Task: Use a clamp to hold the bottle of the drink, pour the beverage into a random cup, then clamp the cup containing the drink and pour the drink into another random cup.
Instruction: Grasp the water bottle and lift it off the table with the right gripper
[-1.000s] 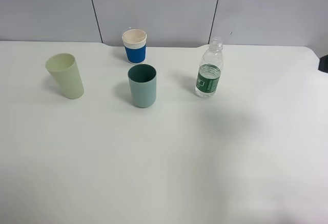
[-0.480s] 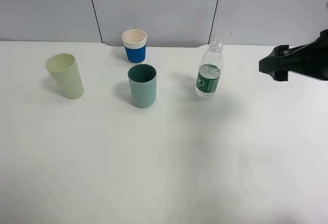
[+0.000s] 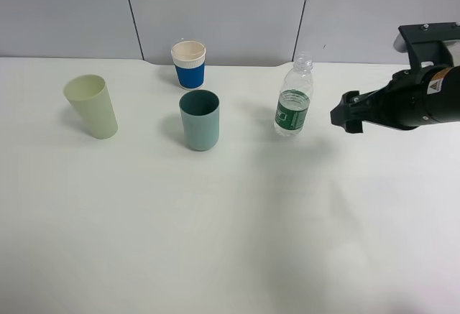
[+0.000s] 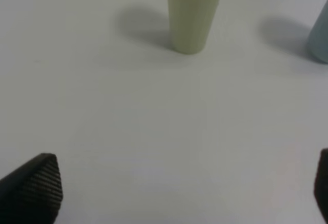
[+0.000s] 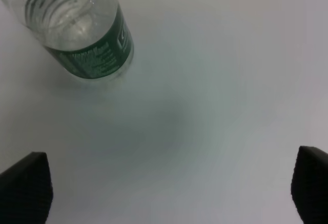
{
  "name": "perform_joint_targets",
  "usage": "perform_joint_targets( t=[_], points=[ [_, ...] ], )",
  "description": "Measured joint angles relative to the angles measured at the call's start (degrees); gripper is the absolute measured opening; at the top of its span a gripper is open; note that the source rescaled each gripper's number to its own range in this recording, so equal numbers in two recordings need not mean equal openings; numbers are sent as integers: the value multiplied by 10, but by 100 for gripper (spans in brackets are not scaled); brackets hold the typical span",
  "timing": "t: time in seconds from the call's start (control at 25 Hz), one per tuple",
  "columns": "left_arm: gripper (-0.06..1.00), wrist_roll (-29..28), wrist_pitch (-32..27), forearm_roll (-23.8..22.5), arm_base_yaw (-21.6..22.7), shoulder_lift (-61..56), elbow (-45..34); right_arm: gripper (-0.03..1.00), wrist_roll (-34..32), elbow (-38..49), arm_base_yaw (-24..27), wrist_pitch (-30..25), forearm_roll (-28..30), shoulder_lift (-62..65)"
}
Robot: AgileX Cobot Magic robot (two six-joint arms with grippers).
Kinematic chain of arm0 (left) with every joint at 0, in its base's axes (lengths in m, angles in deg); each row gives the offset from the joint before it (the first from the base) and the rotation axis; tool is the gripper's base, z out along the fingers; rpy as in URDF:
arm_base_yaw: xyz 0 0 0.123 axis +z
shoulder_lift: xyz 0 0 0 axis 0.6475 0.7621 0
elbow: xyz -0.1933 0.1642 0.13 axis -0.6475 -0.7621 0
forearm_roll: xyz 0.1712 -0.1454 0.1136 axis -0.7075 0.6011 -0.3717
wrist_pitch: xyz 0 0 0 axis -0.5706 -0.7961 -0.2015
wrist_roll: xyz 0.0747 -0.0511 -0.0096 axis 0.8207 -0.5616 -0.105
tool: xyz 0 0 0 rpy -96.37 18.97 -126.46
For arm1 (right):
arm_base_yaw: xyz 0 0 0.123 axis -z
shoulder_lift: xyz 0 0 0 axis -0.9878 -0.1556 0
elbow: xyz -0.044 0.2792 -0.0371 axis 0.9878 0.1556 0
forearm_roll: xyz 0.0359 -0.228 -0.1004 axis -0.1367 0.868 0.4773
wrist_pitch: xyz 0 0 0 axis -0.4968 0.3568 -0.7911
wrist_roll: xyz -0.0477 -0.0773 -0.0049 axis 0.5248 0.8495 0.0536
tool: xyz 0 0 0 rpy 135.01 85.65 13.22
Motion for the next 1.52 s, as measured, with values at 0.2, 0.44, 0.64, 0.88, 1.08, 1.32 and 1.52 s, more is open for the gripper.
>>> perform_joint_targets(
  t=[0.2,0.44,0.64,0.88,1.08,1.32,1.52],
  points=[
    [100,0,0,0,0,0,0,100,-3,0,0,38,32,-42],
    [100,0,0,0,0,0,0,100,-4,39,-1,164,47,-82],
    [100,0,0,0,0,0,0,100,-4,55,-1,263,51,-124],
    [100,0,0,0,0,0,0,100,14,56,-1,346,51,-196],
    [100,0,0,0,0,0,0,100,46,56,-1,417,51,-251],
    [100,0,0,0,0,0,0,100,60,56,-1,515,51,-298],
    [100,0,0,0,0,0,0,100,71,56,-1,592,51,-328]
  ],
)
